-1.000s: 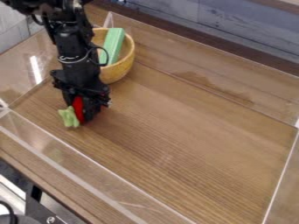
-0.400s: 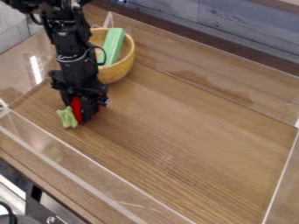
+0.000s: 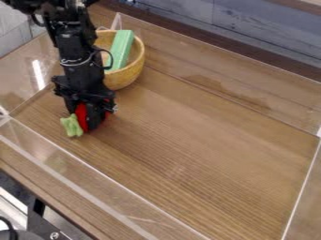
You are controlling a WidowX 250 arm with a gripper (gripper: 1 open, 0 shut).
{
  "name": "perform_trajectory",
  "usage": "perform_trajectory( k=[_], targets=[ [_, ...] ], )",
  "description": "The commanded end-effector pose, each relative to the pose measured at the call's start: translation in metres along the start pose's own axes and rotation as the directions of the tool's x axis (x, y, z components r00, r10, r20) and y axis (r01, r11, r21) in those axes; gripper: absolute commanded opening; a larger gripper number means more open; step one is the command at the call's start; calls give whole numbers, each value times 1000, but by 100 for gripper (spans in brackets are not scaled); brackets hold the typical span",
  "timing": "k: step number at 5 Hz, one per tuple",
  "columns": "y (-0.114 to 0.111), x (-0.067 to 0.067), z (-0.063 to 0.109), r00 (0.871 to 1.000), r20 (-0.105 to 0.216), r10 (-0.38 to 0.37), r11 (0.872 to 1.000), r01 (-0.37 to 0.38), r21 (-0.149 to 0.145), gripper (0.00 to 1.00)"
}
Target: Move the red object to the left side of the table
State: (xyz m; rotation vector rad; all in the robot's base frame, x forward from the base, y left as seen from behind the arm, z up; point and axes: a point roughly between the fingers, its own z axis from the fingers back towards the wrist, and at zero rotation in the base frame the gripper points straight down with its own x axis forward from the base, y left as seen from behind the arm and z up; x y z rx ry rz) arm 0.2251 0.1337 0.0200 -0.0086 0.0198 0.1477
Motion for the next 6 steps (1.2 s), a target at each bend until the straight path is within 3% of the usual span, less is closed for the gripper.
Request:
perform_trajectory(
  k=[1, 6],
  targets=[
    [11, -2, 2, 1000, 3, 24, 1000, -24, 12, 0],
    [15, -5, 2, 998, -46, 36, 999, -35, 24, 0]
  ],
)
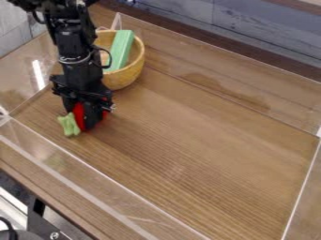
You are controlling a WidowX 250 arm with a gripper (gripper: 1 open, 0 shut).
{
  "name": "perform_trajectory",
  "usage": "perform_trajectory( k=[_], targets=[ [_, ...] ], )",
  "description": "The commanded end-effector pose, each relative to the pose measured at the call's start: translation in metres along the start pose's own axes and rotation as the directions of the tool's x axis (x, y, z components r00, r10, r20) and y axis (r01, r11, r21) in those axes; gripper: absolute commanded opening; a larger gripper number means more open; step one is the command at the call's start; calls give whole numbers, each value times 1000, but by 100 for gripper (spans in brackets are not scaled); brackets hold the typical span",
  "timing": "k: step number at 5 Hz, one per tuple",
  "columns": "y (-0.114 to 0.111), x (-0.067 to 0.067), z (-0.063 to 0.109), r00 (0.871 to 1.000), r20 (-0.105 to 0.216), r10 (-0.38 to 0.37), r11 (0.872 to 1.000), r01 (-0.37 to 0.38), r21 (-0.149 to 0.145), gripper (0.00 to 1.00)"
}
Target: Move the red object to the left side of the table
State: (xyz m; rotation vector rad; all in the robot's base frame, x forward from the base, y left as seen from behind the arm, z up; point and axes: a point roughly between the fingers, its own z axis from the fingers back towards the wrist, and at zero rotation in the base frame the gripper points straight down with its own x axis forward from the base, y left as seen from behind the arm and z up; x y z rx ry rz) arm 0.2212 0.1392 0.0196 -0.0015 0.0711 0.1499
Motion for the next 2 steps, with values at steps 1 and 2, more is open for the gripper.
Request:
perform_trajectory(
  k=[1, 2],
  targets=[
    [10, -3, 2, 999, -5, 36, 999, -35, 13, 0],
    [10, -3, 1, 999, -15, 37, 999, -37, 16, 0]
  ],
)
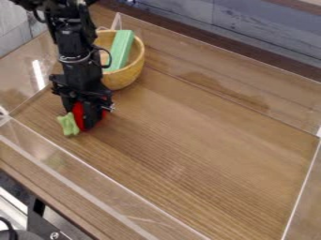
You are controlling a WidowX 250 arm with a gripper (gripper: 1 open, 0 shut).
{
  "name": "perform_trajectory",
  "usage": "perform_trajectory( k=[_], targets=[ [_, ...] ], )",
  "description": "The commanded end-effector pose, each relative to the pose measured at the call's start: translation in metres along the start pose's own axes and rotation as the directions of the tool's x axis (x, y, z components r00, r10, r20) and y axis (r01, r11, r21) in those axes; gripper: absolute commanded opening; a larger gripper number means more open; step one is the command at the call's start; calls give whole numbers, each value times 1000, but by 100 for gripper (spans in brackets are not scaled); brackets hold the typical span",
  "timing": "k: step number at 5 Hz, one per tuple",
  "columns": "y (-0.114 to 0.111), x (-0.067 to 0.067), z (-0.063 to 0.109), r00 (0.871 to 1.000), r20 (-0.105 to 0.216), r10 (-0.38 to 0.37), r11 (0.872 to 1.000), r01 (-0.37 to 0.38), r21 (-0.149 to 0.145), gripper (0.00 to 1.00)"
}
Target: Move the red object to the left side of the table
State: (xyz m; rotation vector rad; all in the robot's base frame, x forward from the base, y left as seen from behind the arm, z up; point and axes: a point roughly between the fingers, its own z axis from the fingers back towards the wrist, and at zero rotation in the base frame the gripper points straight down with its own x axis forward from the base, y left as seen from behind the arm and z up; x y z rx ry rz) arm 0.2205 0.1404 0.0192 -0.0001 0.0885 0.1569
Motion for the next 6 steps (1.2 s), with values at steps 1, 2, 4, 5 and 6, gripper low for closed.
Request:
perform_trajectory(
  k=[1, 2, 4, 5, 6],
  targets=[
    [9, -3, 1, 999, -7, 32, 999, -32, 14, 0],
    [9, -3, 2, 999, -16, 34, 999, -34, 15, 0],
    [9, -4, 2, 999, -32, 38, 999, -37, 17, 0],
    [9, -3, 1, 998, -39, 40, 999, -39, 18, 0],
    [9, -3, 1, 998, -47, 41, 999, -40, 20, 0]
  ],
)
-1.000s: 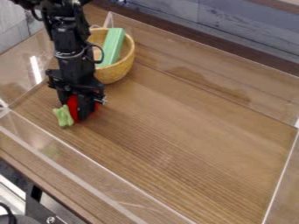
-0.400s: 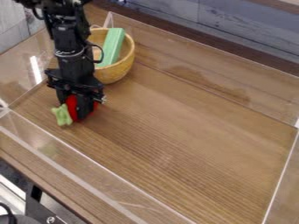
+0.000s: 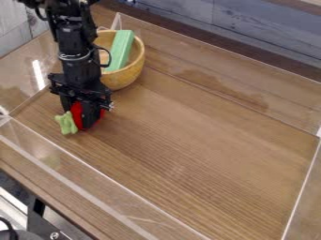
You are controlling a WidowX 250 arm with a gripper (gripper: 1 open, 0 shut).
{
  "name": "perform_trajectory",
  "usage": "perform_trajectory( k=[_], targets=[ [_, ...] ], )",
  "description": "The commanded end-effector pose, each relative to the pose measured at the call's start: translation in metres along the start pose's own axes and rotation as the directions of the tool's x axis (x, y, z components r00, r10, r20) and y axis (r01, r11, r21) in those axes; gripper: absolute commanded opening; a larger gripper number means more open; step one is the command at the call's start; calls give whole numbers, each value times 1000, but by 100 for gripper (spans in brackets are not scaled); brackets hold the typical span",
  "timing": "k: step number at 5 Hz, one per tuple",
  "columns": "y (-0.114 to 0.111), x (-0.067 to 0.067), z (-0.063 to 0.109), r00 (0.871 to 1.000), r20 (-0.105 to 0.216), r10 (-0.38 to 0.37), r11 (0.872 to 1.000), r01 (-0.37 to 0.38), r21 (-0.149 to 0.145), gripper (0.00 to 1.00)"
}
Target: Move the red object to the left side of the table
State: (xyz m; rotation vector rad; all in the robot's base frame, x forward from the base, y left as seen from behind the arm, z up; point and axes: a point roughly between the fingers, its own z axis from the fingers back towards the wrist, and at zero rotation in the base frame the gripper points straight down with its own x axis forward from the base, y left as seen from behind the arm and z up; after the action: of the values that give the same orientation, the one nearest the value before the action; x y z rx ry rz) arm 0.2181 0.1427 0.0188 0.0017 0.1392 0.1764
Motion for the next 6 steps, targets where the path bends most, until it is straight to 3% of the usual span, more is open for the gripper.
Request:
perform_trajectory(
  k=[1, 6],
  targets=[
    [6, -1, 2, 1000, -4, 23, 1000, -23, 15, 0],
    [4, -1, 2, 999, -42, 31, 999, -30, 21, 0]
  ],
)
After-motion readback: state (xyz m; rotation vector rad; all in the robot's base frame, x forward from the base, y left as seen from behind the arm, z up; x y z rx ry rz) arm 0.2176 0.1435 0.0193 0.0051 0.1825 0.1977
